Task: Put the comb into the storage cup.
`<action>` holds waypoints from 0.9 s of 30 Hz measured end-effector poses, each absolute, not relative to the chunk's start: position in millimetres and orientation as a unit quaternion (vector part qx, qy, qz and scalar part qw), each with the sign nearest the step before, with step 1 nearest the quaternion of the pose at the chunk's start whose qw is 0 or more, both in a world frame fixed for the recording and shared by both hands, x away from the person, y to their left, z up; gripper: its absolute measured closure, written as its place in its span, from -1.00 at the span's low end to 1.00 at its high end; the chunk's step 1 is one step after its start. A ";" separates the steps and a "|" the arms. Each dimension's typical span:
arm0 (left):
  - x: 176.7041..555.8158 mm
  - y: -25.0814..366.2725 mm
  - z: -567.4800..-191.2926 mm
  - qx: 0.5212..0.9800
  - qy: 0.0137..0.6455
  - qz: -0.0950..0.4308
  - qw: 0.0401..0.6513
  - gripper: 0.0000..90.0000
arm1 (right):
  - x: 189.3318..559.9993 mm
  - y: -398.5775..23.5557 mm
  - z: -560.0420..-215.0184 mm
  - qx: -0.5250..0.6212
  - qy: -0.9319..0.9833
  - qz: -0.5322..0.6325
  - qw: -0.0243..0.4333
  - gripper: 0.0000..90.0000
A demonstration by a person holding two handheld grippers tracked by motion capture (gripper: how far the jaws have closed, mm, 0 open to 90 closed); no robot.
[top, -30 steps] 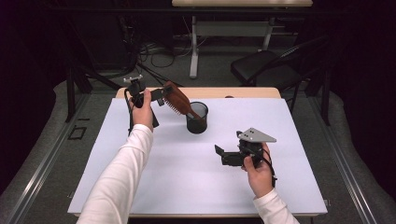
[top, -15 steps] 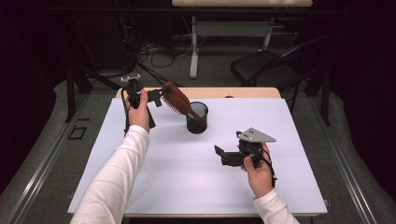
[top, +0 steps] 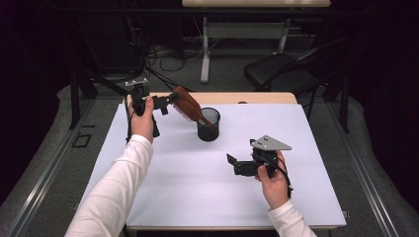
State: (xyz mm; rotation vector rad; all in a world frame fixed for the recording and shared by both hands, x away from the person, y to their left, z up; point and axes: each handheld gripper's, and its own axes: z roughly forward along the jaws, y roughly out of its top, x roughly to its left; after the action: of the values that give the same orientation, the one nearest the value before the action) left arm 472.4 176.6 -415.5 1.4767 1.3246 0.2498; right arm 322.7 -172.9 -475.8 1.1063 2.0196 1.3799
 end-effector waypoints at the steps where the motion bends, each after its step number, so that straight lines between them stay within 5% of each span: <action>1: 471.0 176.5 -414.9 0.626 0.553 0.106 0.539 -0.99 | 322.7 -173.1 -475.8 0.401 0.733 0.500 0.227 -0.92; 27: 432.1 188.4 -406.8 0.690 0.495 0.121 0.515 -0.99 | 322.7 -172.5 -475.9 0.402 0.734 0.499 0.224 -0.92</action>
State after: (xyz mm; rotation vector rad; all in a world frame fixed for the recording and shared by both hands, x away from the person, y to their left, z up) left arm 432.1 188.4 -406.8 1.6574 1.1887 0.2919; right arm 322.7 -172.5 -475.9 1.1093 2.0263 1.3767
